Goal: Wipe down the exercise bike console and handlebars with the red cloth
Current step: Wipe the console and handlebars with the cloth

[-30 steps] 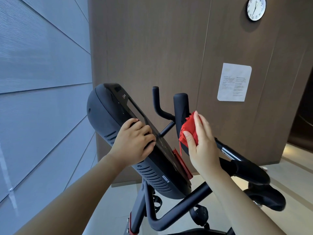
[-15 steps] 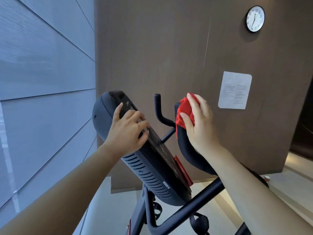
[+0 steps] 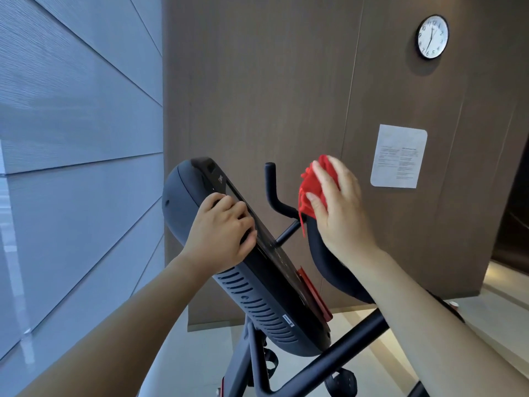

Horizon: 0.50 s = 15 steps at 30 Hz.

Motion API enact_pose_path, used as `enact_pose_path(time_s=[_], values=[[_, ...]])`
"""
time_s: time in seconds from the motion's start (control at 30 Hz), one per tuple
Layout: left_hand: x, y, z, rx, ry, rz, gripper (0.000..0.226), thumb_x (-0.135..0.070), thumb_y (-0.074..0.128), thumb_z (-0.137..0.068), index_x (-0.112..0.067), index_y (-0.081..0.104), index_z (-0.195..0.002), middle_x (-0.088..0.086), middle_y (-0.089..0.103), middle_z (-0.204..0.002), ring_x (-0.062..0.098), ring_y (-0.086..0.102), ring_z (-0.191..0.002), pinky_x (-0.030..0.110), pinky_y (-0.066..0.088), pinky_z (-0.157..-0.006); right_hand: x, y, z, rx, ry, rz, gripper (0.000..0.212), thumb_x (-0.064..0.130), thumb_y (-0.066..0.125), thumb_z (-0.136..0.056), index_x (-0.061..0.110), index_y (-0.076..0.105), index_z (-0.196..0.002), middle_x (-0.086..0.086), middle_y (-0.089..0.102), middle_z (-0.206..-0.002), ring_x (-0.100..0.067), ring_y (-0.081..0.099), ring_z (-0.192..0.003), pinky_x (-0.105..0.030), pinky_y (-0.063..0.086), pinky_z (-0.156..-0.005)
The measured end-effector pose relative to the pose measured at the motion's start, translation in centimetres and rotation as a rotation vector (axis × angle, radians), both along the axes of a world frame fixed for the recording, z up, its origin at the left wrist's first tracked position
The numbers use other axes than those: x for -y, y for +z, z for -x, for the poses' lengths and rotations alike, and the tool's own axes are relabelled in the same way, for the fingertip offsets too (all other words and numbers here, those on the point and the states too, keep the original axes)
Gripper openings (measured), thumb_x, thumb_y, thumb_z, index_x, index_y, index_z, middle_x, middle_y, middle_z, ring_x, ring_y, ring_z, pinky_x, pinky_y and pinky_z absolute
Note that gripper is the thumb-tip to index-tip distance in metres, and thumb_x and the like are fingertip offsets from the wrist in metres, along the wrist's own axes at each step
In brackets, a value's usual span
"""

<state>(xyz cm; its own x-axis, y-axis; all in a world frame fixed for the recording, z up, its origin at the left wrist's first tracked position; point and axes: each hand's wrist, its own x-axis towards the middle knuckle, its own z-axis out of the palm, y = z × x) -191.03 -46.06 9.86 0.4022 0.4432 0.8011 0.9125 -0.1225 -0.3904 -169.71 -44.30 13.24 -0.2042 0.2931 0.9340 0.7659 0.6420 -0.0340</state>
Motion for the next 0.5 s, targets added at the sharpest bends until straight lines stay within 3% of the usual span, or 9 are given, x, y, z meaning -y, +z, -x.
enact_pose_path(time_s=[0.4,0.5], values=[[0.2,0.1,-0.2,-0.024,0.03,0.017,0.036,-0.039,0.04,-0.088,-0.022,0.069,-0.075,-0.004,0.057,-0.073,0.018,0.049,-0.075,0.034,0.03,-0.088,0.1,0.2,-0.5,-0.028,0.051,0.042,0.046,0.02,0.049,-0.093,0.008,0.04,-0.137,-0.017,0.035,-0.141,-0.032,0.034,-0.129,-0.034,0.028,-0.105],[0.3,0.2,-0.2,-0.007,0.016,0.009,0.033,-0.038,0.043,-0.086,-0.021,0.069,-0.073,-0.004,0.056,-0.071,0.019,0.049,-0.073,0.034,0.03,-0.086,-0.1,0.3,0.6,0.041,0.013,0.041,0.047,0.018,0.053,-0.091,0.006,0.042,-0.135,-0.018,0.036,-0.141,-0.034,0.032,-0.13,-0.038,0.025,-0.108]])
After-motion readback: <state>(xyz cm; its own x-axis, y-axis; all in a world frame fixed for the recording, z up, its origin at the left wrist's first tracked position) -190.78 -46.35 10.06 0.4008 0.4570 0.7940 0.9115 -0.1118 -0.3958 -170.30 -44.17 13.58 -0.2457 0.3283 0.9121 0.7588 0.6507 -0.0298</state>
